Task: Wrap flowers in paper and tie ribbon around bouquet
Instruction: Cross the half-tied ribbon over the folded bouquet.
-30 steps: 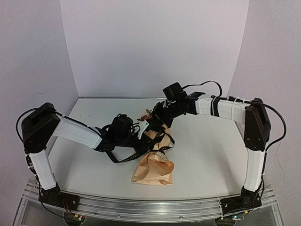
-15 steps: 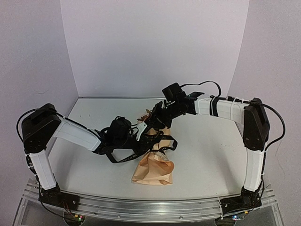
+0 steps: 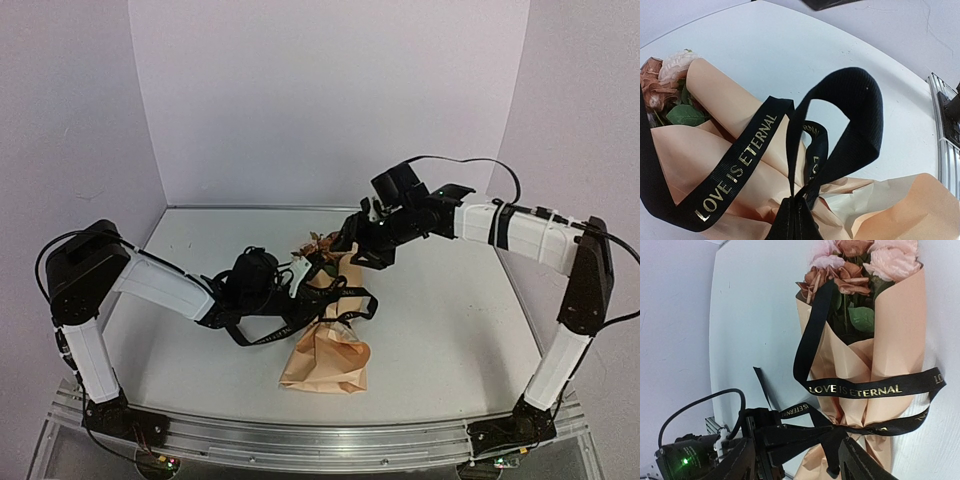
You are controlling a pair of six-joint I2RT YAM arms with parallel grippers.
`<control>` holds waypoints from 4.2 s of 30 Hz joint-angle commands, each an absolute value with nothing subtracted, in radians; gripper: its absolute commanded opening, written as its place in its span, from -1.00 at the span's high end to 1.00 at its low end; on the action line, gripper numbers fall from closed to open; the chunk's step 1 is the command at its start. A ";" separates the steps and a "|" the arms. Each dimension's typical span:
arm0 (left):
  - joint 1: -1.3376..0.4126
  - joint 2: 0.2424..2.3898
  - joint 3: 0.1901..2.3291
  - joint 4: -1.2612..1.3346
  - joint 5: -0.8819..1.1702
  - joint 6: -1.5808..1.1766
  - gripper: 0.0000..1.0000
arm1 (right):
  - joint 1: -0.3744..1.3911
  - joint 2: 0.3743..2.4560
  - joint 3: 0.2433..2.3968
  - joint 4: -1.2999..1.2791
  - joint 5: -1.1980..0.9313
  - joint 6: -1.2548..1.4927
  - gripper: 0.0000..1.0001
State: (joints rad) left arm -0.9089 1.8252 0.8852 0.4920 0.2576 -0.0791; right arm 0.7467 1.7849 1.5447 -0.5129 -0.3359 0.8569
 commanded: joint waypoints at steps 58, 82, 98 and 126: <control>-0.750 1.854 1.199 -0.032 0.113 -0.492 -0.18 | 0.832 1.821 1.532 -0.650 -0.074 0.668 1.00; -0.744 1.843 1.187 -0.011 0.213 -0.559 0.86 | 0.833 1.839 1.540 -0.650 -0.062 0.674 1.00; -0.737 1.605 0.982 0.128 0.118 -0.501 1.00 | 0.818 1.953 1.685 -0.652 -0.070 0.673 1.00; -0.895 1.299 0.838 0.057 0.473 -0.235 0.99 | 0.784 2.095 1.843 -0.642 -0.154 0.659 1.00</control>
State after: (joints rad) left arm -0.8275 1.2762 0.7898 0.0273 0.3193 -0.3311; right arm 0.7860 2.0818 1.7958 -0.6520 -0.1179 0.6729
